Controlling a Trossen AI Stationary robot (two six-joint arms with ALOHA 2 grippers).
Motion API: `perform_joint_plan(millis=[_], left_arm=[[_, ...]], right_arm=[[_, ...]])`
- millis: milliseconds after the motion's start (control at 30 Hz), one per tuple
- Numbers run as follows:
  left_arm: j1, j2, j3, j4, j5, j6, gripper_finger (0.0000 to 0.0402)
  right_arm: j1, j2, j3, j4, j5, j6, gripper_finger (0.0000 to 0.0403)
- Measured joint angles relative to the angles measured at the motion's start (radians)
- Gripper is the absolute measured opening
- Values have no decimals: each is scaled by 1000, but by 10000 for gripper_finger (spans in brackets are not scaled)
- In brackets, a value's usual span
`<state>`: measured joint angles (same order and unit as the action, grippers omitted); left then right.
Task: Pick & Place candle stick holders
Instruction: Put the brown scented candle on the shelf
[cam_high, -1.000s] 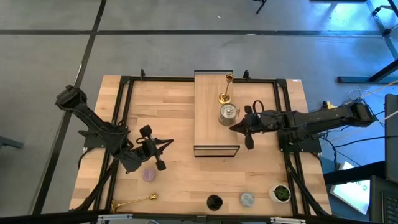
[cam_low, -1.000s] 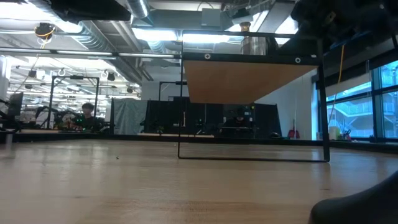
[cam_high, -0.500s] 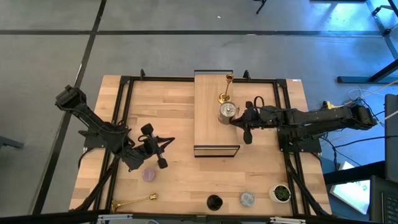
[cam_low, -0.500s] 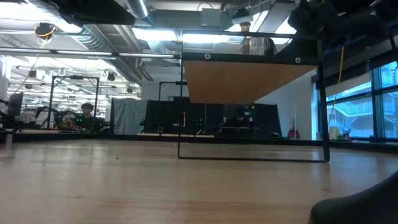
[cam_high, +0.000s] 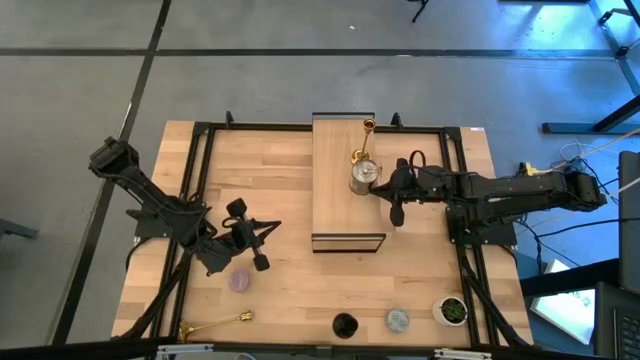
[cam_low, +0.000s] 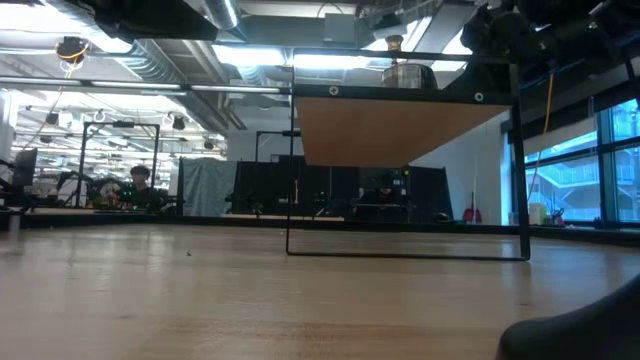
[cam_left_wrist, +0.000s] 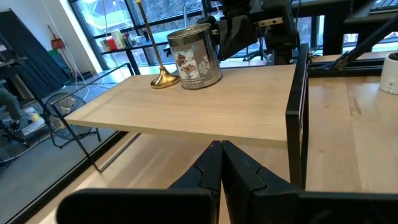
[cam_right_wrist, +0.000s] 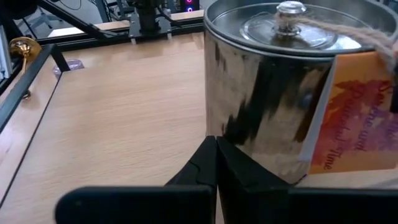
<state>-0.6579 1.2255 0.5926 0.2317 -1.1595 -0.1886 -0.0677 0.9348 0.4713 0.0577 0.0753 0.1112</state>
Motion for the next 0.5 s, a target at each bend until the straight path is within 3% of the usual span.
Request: perform_joint_plan(millis=[500], left_arm=[[38,0,0,0,-21,-11,1]], right_arm=[[1,0,0,32,0,31,0]])
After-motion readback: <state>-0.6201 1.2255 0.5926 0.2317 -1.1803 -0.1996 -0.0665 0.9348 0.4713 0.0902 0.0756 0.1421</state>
